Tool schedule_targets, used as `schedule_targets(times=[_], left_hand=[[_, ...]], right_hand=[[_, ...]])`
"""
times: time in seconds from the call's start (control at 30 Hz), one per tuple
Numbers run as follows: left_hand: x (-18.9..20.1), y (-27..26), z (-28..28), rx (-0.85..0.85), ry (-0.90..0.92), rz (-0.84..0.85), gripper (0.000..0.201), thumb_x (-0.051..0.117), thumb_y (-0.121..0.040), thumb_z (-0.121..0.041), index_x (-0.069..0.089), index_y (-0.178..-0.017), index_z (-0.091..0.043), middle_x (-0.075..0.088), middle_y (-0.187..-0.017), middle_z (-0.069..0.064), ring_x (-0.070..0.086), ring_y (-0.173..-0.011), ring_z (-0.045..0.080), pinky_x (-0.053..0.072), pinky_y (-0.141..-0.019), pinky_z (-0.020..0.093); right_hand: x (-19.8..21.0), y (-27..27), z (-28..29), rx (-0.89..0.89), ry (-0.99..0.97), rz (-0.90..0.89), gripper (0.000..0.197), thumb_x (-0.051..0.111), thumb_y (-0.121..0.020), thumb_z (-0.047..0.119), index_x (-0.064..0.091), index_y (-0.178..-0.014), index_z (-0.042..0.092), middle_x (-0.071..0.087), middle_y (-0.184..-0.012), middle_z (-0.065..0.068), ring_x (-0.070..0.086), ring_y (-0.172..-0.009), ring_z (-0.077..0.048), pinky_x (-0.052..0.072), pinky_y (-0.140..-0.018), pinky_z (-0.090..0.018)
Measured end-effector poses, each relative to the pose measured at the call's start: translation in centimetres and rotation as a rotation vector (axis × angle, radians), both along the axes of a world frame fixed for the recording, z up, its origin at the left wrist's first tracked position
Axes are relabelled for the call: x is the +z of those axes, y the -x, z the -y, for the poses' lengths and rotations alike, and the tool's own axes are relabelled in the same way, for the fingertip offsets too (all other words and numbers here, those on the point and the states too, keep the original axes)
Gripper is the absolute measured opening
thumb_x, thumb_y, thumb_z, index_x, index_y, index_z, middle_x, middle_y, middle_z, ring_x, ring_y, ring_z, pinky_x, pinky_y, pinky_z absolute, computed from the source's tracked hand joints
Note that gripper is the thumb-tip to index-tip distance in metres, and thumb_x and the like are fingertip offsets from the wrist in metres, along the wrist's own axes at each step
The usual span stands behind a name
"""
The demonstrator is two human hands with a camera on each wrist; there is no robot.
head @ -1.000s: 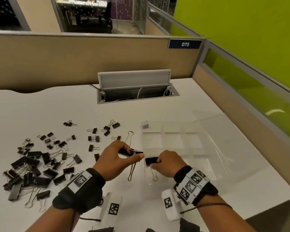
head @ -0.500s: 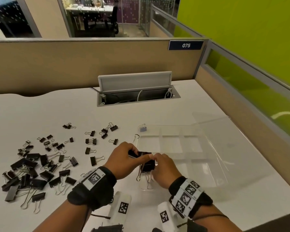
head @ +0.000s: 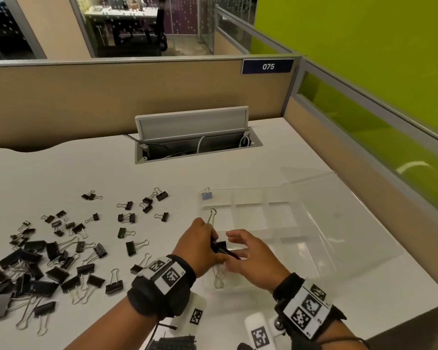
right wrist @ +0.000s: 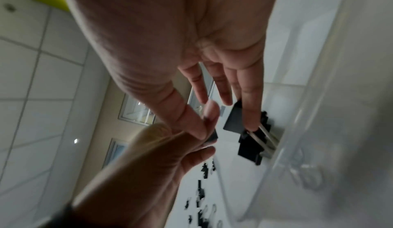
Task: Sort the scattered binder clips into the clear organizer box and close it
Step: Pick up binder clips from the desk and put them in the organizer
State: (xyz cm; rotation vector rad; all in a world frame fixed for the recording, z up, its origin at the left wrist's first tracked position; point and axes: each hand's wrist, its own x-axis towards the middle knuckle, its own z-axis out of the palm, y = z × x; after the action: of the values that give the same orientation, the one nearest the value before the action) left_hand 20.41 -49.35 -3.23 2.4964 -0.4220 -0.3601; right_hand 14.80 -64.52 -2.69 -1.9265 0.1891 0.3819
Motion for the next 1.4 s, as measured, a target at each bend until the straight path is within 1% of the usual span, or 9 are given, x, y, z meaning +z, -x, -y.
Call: schedule_targets(times=[0.07, 0.17, 0.37, 0.47, 0.7, 0.83, 1.13, 1.23, 1.4], left_hand=[[0.0, -0.2, -0.6, 0.007, 0.021, 0.006, 0.036, 0.079, -0.071, -0.036, 0.058, -0.096, -0.020, 0.049, -0.101, -0.003, 0.054, -0.085, 0.010, 0.043, -0.070, 0.014], [0.4, -0.5, -1.7, 0.042, 0.057, 0.035, 0.011, 0.068, -0.084, -0.020, 0.060, -0.091, -0.022, 0.052, -0.102, -0.002, 0.057, -0.089, 0.010, 0.045, -0.076, 0.018], [0.5, -0.4, -3.6, -0.051, 0.222, -0.137, 0.023, 0.060, -0.084, -0.004, 0.059, -0.092, -0.025, 0.065, -0.098, -0.003, 0.063, -0.088, 0.012, 0.055, -0.080, 0.030], [0.4, 0.3, -2.8, -0.146, 0.138, -0.189, 0.021, 0.058, -0.085, -0.004, 0.060, -0.094, -0.023, 0.067, -0.099, -0.003, 0.063, -0.086, 0.014, 0.054, -0.081, 0.029], [-0.4, 1.6, -0.6, -0.267, -0.038, -0.096, 0.027, 0.061, -0.088, -0.030, 0.065, -0.114, -0.022, 0.069, -0.110, -0.001, 0.064, -0.097, 0.015, 0.051, -0.088, 0.027], [0.5, 1.7, -1.5, -0.289, -0.045, -0.045, 0.027, 0.053, -0.094, -0.026, 0.070, -0.114, -0.020, 0.071, -0.113, -0.001, 0.066, -0.097, 0.014, 0.050, -0.088, 0.024], [2.4, 1.0, -13.9, 0.109, 0.102, 0.000, 0.015, 0.064, -0.088, -0.030, 0.073, -0.096, -0.024, 0.073, -0.088, -0.009, 0.062, -0.070, -0.004, 0.046, -0.067, 0.009], [2.6, 1.5, -20.7, 0.280, 0.079, 0.019, 0.010, 0.068, -0.085, -0.030, 0.071, -0.091, -0.024, 0.070, -0.084, -0.009, 0.063, -0.077, 0.000, 0.052, -0.072, 0.017], [2.1, 3.7, -31.8, 0.558, 0.050, 0.007, 0.007, 0.073, -0.080, -0.025, 0.066, -0.079, -0.024, 0.068, -0.074, -0.007, 0.062, -0.070, 0.008, 0.045, -0.062, 0.016]], right_hand=[[-0.4, -0.2, -0.2, 0.032, 0.145, 0.031, 0.055, 0.069, -0.081, 0.020, 0.046, -0.130, 0.030, 0.050, -0.133, 0.009, 0.054, -0.111, -0.005, 0.046, -0.080, -0.013], [-0.8, -0.2, -0.7, 0.055, 0.276, 0.055, 0.047, 0.061, -0.087, 0.015, 0.047, -0.131, 0.026, 0.052, -0.134, 0.004, 0.052, -0.113, -0.005, 0.043, -0.090, -0.016], [-0.9, -0.2, -0.5, 0.030, 0.273, 0.105, 0.049, 0.050, -0.091, 0.001, 0.045, -0.134, 0.023, 0.052, -0.134, 0.004, 0.049, -0.113, -0.002, 0.037, -0.088, -0.009], [-1.0, -0.1, -0.1, -0.001, 0.233, 0.129, 0.054, 0.051, -0.089, -0.002, 0.042, -0.133, 0.028, 0.054, -0.131, 0.006, 0.053, -0.112, -0.001, 0.040, -0.079, -0.004], [-1.0, 0.5, 0.2, -0.023, 0.272, 0.142, 0.052, 0.051, -0.089, -0.003, 0.043, -0.130, 0.029, 0.054, -0.129, 0.010, 0.052, -0.109, 0.002, 0.039, -0.078, -0.004], [-0.8, 0.7, 0.0, -0.035, 0.276, 0.148, 0.049, 0.051, -0.090, -0.002, 0.046, -0.125, 0.031, 0.054, -0.127, 0.012, 0.052, -0.109, 0.003, 0.039, -0.081, -0.005], [1.0, -0.9, -5.4, 0.014, 0.221, 0.240, 0.040, 0.050, -0.091, 0.000, 0.056, -0.116, 0.030, 0.059, -0.119, 0.013, 0.054, -0.110, 0.002, 0.040, -0.086, -0.009], [1.6, -1.5, -10.0, 0.097, 0.213, 0.286, 0.037, 0.054, -0.090, 0.001, 0.058, -0.110, 0.032, 0.060, -0.113, 0.015, 0.055, -0.108, 0.003, 0.040, -0.083, -0.008], [1.3, -2.1, -18.9, 0.285, 0.167, 0.280, 0.032, 0.058, -0.089, 0.009, 0.057, -0.104, 0.037, 0.059, -0.111, 0.017, 0.053, -0.105, 0.009, 0.045, -0.077, -0.005]])
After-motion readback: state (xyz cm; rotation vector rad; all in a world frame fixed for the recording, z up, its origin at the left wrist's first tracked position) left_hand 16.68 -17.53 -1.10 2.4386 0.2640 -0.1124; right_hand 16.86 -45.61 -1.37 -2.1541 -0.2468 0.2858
